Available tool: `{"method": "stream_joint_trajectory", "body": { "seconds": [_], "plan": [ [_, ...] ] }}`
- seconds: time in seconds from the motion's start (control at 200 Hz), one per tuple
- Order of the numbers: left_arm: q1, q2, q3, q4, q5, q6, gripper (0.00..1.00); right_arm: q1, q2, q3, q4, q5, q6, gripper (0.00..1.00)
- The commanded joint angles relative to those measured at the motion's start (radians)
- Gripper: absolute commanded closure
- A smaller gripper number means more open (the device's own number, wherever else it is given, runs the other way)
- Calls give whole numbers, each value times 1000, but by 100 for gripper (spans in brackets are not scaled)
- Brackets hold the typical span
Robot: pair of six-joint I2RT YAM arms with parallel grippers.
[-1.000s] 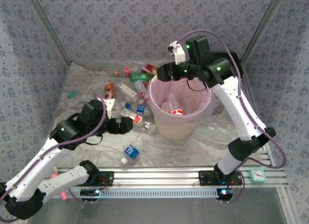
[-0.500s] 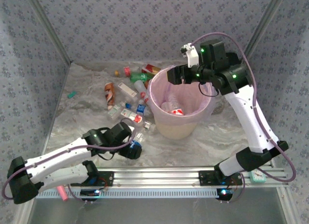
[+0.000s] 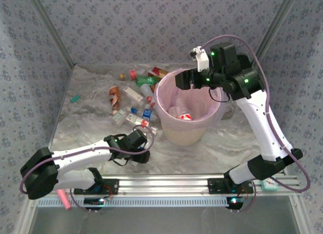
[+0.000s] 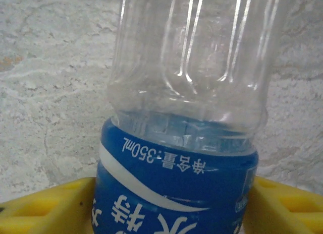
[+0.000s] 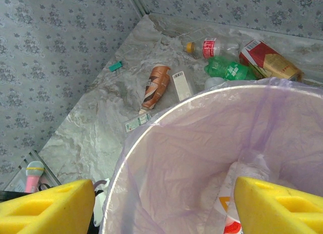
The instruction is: Put the plastic bottles in the bin
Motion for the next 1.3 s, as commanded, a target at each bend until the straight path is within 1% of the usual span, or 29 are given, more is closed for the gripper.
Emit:
{"method": "stream_joint_trajectory", "body": {
  "seconds": [0.0, 0.075, 0.18, 0.32, 0.39, 0.46, 0.56, 0.63, 0.74, 0.85, 0.949, 1.024, 1.084, 1.114, 1.159, 1.219, 1.264, 1.294],
  "plan": [
    [12, -5, -2, 2, -31, -12, 37, -7, -27, -8, -10, 4, -4, 25],
    [18, -40, 10, -22, -50, -20, 43, -7, -25, -12, -5, -17, -3, 25],
    [57, -130, 39, -83, -72, -27, 44, -6, -20, -18, 18, -89, 7, 25],
    [133, -295, 166, -190, -175, -25, 46, 19, -2, -6, 58, -164, 35, 25],
    [170, -352, 246, -163, -215, 0, 46, 47, 17, 9, 85, -178, 48, 23],
    [203, -376, 311, -78, -192, 38, 48, 75, 45, 24, 120, -204, 71, 19],
    [235, -355, 396, 48, -95, 96, 49, 112, 102, 72, 147, -240, 77, 14],
    [250, -313, 453, 104, -33, 122, 49, 140, 140, 110, 159, -259, 78, 12],
    [254, -241, 536, 147, 13, 156, 50, 172, 200, 156, 181, -290, 95, 12],
    [254, -182, 581, 203, 79, 176, 50, 200, 251, 195, 184, -318, 94, 12],
    [255, -132, 624, 208, 125, 196, 50, 212, 277, 212, 188, -321, 92, 13],
    [256, -113, 647, 212, 131, 197, 50, 205, 284, 217, 185, -312, 94, 17],
    [260, -108, 655, 218, 133, 198, 50, 200, 283, 214, 187, -311, 96, 23],
    [262, -106, 656, 223, 140, 201, 50, 197, 282, 211, 188, -308, 96, 25],
    [264, -102, 662, 231, 154, 205, 50, 194, 283, 209, 189, -289, 97, 25],
    [265, -96, 669, 240, 164, 203, 50, 186, 292, 210, 180, -262, 96, 22],
    [265, -91, 674, 244, 171, 202, 50, 178, 294, 207, 180, -264, 97, 22],
    [265, -87, 678, 242, 173, 202, 50, 174, 295, 203, 185, -270, 99, 24]
  ]
}}
